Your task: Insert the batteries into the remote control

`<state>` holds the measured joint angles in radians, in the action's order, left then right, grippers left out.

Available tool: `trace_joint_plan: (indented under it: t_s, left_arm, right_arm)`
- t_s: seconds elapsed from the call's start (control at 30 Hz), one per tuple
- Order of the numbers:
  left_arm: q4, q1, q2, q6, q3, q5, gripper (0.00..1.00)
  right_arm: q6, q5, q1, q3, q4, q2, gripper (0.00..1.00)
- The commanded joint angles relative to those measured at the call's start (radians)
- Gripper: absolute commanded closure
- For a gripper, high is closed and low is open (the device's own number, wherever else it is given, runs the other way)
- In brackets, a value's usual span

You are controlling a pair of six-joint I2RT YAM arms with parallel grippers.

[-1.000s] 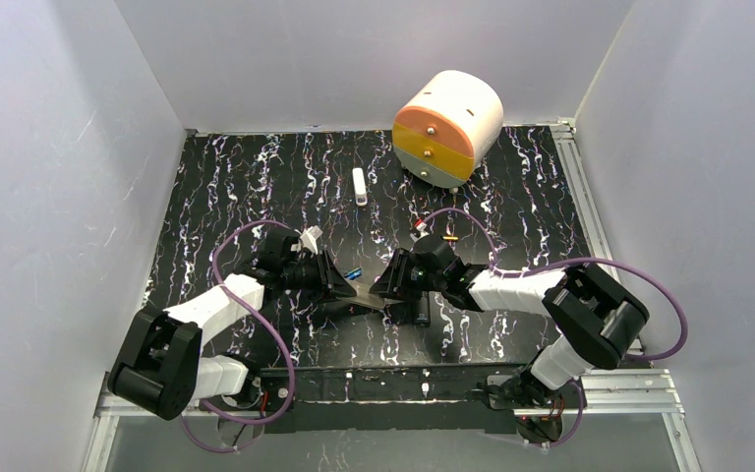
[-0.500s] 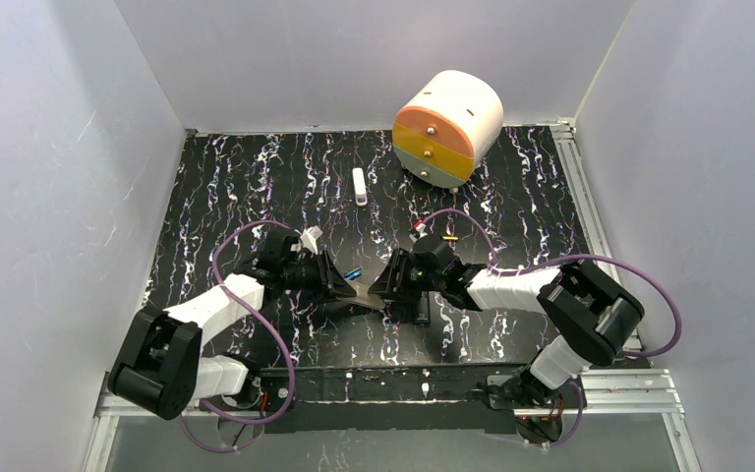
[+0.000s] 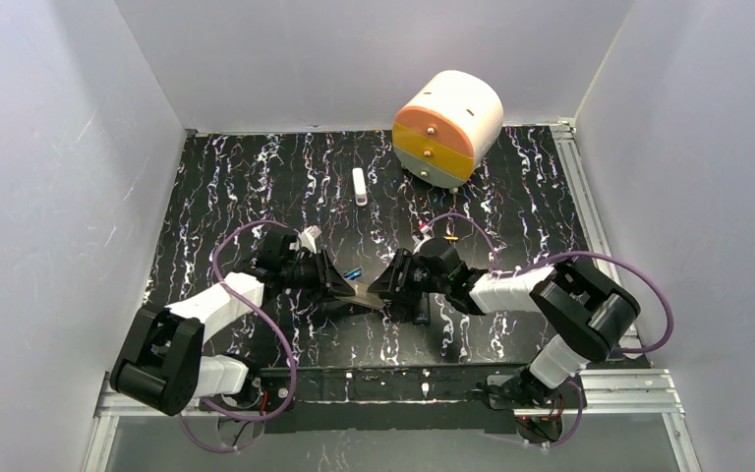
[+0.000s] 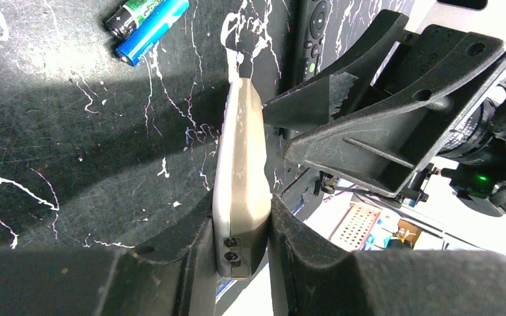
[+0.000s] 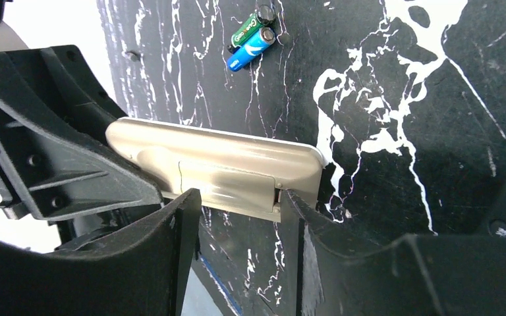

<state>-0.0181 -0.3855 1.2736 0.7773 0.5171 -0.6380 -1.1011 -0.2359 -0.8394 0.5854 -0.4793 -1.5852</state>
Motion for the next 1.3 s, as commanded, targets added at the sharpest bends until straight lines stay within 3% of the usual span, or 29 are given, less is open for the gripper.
trace_joint_plan:
  t_s: [0.0,0.2,0.3,0.53,0.7,0.87,0.97,1.07,1.27]
  left_arm:
    - [0.084,-0.018,0.047,-0.024,-0.026,0.038,1.0]
    - [0.166,-0.019,0.053,-0.031,-0.013,0.121,1.0]
    - [0.172,-0.024,0.055,-0.026,-0.01,0.134,1.0]
    - [0.238,-0.053,0.068,-0.03,0.026,0.21,1.0]
    - [0.344,-0.053,0.044,-0.038,0.071,0.34,1.0]
    - [0.357,-0.053,0.057,-0.045,0.097,0.347,1.0]
    - [0.373,-0.053,0.053,-0.058,0.113,0.353,1.0]
    - [0.425,-0.053,0.037,-0.09,0.151,0.379,1.0]
    - [0.553,-0.054,0.023,-0.185,0.246,0.399,1.0]
  right_arm:
    - [-0.117,-0.118,-0.018,-0.061,-0.333,-0.044,0.44]
    - [-0.267,-0.166,-0.016,-0.127,-0.784,-0.126,0.45]
    - [-0.294,-0.186,-0.016,-0.112,-0.891,-0.145,0.46]
    - [-0.314,-0.196,-0.01,-0.058,-0.903,-0.098,0.46]
    - [-0.346,-0.161,0.03,-0.12,-0.876,-0.064,0.45]
    - [-0.364,-0.163,0.048,-0.147,-0.901,-0.061,0.45]
    - [-0.354,-0.147,0.059,-0.161,-0.86,-0.042,0.45]
    - [-0.301,-0.123,0.087,-0.182,-0.699,0.007,0.44]
    - [-0.069,-0.017,0.139,-0.141,-0.117,0.188,0.39]
